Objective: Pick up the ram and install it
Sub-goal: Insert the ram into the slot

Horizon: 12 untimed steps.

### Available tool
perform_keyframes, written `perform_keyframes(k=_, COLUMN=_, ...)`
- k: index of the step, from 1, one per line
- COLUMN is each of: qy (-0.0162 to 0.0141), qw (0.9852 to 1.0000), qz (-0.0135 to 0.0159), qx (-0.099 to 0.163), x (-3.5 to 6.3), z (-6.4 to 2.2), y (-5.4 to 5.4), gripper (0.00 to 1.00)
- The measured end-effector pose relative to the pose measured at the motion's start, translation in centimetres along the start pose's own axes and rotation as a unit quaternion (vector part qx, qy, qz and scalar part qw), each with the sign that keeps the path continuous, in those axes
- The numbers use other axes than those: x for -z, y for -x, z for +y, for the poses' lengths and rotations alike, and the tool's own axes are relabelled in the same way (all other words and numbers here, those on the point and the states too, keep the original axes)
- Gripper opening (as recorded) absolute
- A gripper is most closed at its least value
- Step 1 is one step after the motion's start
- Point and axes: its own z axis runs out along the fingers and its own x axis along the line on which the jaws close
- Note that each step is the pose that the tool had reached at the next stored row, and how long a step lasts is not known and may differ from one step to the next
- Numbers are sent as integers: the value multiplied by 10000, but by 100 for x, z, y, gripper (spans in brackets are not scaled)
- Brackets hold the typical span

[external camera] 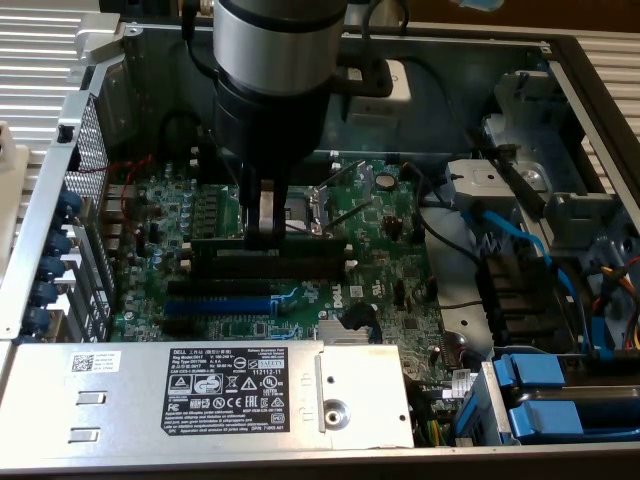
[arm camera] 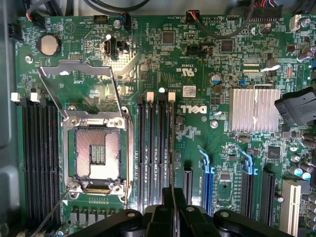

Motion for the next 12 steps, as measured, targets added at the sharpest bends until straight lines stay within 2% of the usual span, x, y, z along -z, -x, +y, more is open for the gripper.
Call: perform_keyframes(k=12, qy=1, qw=10000, qz=0, qx=-16, x=-34, z=-3, y=2, gripper=12)
